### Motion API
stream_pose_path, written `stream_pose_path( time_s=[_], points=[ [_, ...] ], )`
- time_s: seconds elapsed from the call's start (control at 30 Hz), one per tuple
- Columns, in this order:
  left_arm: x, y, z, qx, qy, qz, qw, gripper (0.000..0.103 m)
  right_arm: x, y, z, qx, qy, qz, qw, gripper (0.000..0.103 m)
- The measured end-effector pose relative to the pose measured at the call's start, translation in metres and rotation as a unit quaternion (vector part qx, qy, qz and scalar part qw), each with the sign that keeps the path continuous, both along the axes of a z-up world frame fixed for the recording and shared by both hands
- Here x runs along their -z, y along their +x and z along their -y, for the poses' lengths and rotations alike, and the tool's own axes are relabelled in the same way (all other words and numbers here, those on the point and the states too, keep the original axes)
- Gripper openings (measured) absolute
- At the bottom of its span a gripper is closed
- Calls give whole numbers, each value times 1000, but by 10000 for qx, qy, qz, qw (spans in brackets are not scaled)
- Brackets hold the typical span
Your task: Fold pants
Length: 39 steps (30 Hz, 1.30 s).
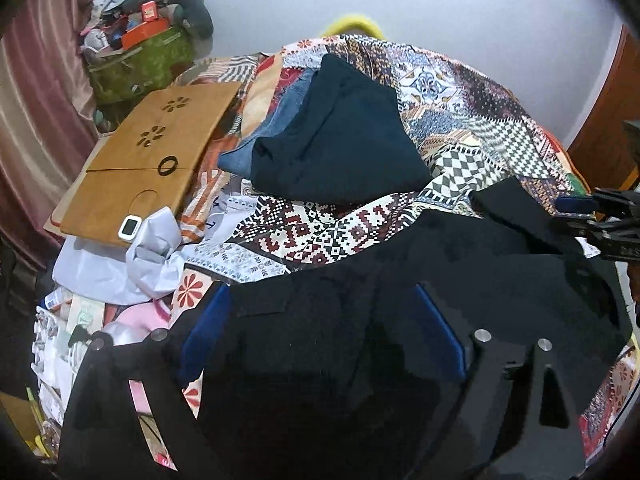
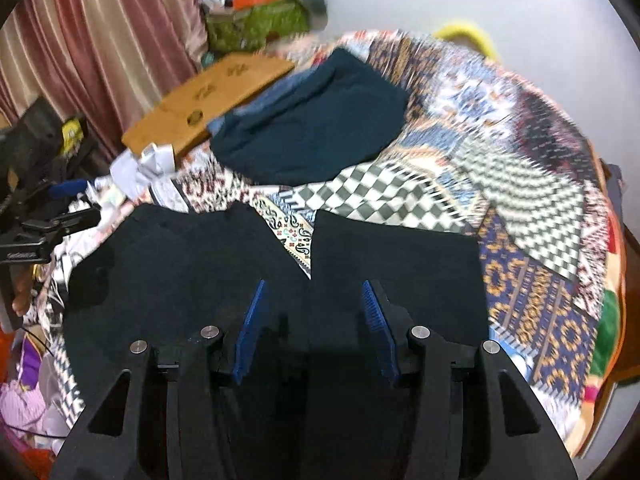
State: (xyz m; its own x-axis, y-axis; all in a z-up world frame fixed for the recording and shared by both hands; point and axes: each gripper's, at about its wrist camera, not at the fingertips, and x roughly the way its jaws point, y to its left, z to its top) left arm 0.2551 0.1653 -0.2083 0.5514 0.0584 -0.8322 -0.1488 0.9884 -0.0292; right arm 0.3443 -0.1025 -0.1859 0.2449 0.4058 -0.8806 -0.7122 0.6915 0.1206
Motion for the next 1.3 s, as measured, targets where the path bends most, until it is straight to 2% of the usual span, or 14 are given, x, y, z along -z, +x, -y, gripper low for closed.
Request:
stream_pose_path(
  time_s=[0.07,0.17,0.3,0.37,0.43,0.5,0.7,0.87,1.03,1.17,1.3],
  points=[
    [7,7,-1,27,-4,-49,10000,91,16,13,-14,-73,-253,-174,9995,46],
    [18,14,-2,71,-75,-143,9998,91,35,24,-28,-171,-648,-181,9976,46],
    [30,19,-3,121,-109,-255,9995,91,58,33,-32,-150,-915,-262,9953,43],
    [35,20,-2,138,-116,-294,9994,91,62,34,-26,-60,-706,-321,9970,33],
    [39,21,-1,158,-136,-336,9992,91,61,32,-25,-26,-689,-254,9973,6],
    [41,21,0,171,-158,-368,9991,91,58,28,-27,-24,-666,-163,9976,5],
    [33,15,13,294,-152,-341,9989,91,24,26,-6,196,-233,278,9992,3],
    [20,8,32,473,-165,-278,9984,91,-29,10,48,671,428,627,9949,3],
    [6,-2,63,726,-61,-166,9972,91,-68,-15,113,1234,1031,888,9830,3],
    [-1,-10,84,877,41,-113,9961,91,-85,-37,169,1723,1443,1010,9692,3],
    [-6,-17,101,966,165,-67,9952,92,-88,-64,218,2165,1634,1079,9564,3]
  ],
)
